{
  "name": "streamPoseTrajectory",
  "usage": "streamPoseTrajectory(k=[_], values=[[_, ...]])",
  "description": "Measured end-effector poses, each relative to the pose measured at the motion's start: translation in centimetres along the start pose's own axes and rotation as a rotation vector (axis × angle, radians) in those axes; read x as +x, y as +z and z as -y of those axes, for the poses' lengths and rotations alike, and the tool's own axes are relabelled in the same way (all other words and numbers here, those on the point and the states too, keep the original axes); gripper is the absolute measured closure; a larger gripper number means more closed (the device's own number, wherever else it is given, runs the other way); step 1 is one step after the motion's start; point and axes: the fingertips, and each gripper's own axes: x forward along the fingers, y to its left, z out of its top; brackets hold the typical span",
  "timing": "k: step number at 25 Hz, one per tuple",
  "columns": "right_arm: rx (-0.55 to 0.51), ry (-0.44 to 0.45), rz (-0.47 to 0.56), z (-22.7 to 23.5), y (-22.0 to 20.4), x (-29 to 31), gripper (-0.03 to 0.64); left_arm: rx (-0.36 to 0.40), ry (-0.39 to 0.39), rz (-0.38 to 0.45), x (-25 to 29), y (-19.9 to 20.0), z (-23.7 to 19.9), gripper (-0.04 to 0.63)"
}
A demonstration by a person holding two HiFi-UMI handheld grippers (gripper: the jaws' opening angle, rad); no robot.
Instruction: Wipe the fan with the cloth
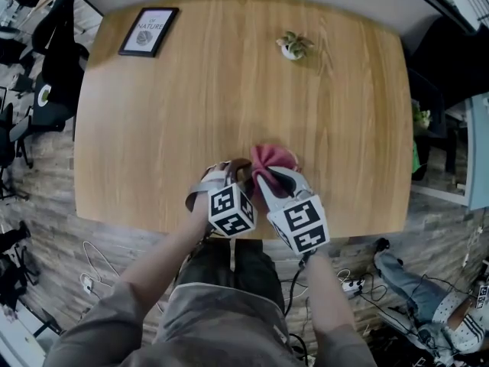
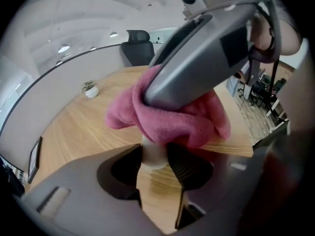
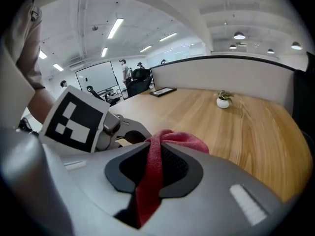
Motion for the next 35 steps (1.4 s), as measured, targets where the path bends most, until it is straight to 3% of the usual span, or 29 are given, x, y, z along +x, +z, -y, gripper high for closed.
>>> streamPoseTrajectory(k=[4, 8, 15, 18, 20, 25, 29, 31, 35], values=[[-0.035, 0.011, -0.075, -0.1, -1.1, 1.8, 0.552, 0.005, -0.001, 0.004, 0.0, 0.1, 0.1, 0.422], [-0.092, -0.085, -0.115, 2.0, -1.8, 1.9, 0.552, -0.003, -0.019, 0.008, 0.0, 0.1, 0.2, 0.423], [0.016, -0.255, -0.070, 8.5, -2.0, -0.5, 0.552, 0.004, -0.047, 0.006, 0.0, 0.0, 0.2, 0.423], [0.021, -0.285, -0.068, 9.3, -1.8, -0.7, 0.552, -0.009, -0.050, 0.008, 0.0, 0.1, 0.2, 0.423], [-0.022, -0.265, -0.085, 8.2, -1.6, -0.1, 0.554, -0.012, -0.048, 0.009, 0.1, 0.1, 0.2, 0.423], [-0.153, -0.117, -0.159, 2.5, -2.0, 2.1, 0.552, -0.014, -0.051, 0.006, 0.1, 0.2, 0.3, 0.422], [-0.076, 0.043, -0.144, -1.0, -2.0, 3.6, 0.552, -0.013, -0.050, 0.006, 0.0, 0.1, 0.2, 0.422], [-0.053, 0.027, -0.135, -0.4, -1.8, 3.6, 0.552, -0.018, -0.054, 0.005, 0.0, 0.1, 0.2, 0.422], [-0.023, -0.117, -0.078, 4.1, -1.1, 1.5, 0.551, -0.018, -0.053, 0.018, 0.0, 0.3, 0.2, 0.422]])
